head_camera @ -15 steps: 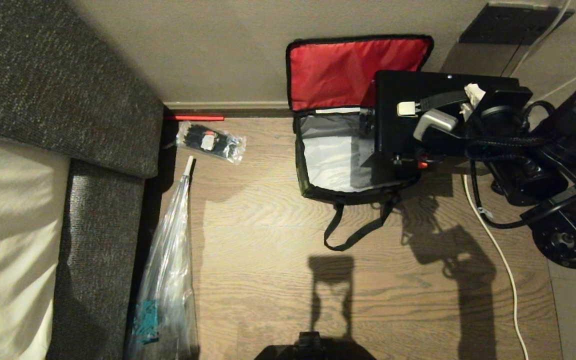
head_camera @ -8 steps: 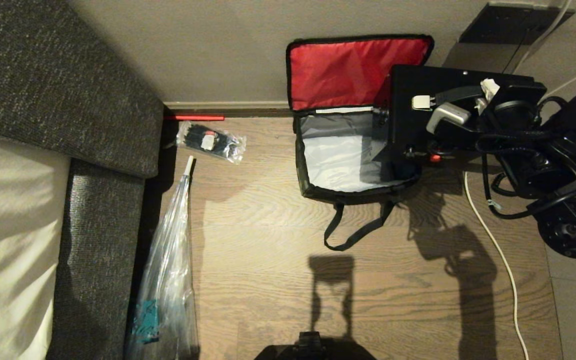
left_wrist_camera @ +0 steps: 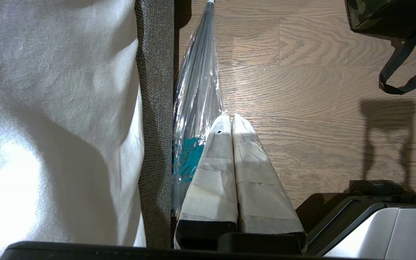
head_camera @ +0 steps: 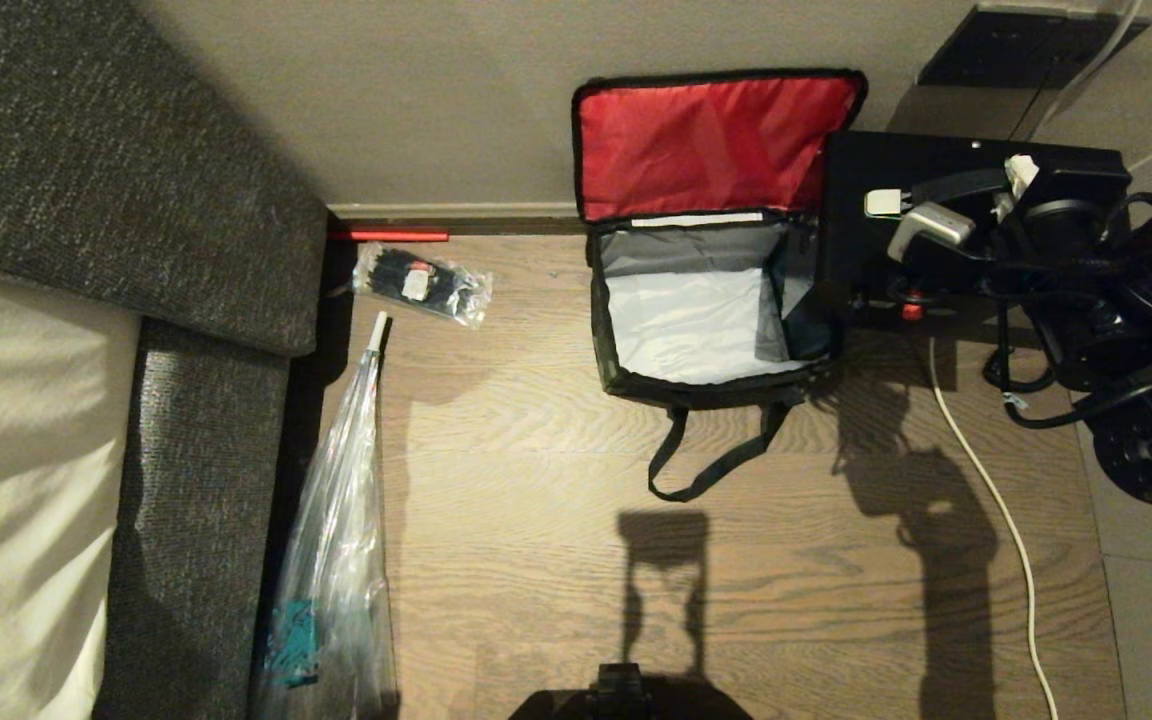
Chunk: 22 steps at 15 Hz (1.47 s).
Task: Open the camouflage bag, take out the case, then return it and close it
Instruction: Release the handle
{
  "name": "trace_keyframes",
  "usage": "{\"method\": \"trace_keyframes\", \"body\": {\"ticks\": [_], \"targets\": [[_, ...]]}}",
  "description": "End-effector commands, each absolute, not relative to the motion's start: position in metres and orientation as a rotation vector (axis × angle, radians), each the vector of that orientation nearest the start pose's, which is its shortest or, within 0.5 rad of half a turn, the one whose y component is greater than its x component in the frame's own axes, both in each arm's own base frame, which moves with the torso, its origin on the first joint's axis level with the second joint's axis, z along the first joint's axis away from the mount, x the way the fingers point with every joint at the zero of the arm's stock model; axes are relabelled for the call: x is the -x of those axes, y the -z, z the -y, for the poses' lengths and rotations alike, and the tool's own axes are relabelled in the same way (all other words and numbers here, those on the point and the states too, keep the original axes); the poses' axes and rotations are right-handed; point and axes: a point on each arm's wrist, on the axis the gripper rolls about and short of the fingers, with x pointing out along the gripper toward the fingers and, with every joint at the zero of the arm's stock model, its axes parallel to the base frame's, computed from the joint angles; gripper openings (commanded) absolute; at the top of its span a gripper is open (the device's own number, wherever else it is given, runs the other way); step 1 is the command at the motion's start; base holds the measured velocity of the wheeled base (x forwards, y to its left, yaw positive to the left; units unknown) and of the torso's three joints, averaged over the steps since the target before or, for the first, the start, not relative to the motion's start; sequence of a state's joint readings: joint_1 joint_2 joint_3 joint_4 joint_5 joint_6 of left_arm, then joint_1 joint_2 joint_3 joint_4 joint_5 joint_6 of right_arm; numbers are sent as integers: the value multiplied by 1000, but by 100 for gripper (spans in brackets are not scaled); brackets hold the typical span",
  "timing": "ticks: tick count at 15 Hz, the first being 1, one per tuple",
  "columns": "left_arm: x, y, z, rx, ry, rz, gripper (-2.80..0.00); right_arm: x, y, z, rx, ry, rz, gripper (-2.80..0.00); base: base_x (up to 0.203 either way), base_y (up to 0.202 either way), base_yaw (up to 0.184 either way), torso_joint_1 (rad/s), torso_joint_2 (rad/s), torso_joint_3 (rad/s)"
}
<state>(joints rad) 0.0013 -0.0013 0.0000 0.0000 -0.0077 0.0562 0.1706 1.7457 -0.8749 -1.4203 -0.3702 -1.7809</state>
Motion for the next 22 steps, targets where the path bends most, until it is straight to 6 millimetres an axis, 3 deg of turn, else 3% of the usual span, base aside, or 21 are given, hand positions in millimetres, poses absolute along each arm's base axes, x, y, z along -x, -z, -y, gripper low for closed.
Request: {"method": "trace_keyframes", "body": {"ticks": [1, 22], "targets": [[23, -75, 0, -57, 6, -1, -280, -308, -263, -39, 1595, 622, 190, -280, 0, 0, 0, 0, 0, 0], [23, -75, 0, -56, 6, -1, -280, -309, -265, 7, 1605, 746, 79, -280, 0, 0, 0, 0, 0, 0]]}}
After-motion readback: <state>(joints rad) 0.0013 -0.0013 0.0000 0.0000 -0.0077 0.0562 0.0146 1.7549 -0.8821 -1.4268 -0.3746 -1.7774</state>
